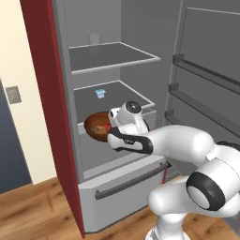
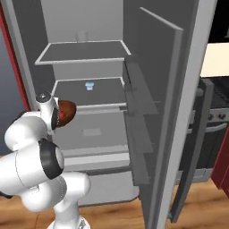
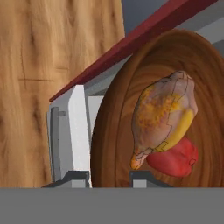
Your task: Pick the chicken drumstick and bell pepper from their plates and place them in the bowl. Then put the bowl in the fridge.
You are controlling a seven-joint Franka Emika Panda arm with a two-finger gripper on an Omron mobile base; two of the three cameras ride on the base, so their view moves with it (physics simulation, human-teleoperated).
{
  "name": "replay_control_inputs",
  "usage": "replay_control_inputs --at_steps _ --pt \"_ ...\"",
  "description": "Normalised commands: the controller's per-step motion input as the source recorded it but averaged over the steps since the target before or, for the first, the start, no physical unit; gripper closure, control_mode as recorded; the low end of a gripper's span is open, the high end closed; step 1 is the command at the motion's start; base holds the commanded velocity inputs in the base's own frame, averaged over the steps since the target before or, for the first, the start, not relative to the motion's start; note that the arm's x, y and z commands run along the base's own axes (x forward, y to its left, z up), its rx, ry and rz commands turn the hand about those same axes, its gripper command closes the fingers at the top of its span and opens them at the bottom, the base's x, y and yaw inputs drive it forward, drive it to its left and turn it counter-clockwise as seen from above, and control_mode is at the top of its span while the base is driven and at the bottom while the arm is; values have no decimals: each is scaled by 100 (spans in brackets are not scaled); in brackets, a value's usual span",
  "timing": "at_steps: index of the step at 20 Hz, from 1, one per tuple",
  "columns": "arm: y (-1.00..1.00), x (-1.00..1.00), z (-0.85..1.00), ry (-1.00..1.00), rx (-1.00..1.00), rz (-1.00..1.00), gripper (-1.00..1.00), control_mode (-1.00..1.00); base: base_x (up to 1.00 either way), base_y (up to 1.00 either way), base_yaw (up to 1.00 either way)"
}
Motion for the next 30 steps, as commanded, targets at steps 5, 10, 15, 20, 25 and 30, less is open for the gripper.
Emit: replay_control_inputs --at_steps 5,10,15,20,25,30 --pt "0 0 0 0 0 0 100 100 62 -23 8" --pt "0 0 0 0 0 0 100 100 33 -2 0" --pt "0 0 0 0 0 0 100 100 44 1 -1" --pt "0 0 0 0 0 0 100 100 18 1 -2" --pt "0 0 0 0 0 0 100 100 0 0 0" --pt "0 0 0 0 0 0 100 100 0 0 0"
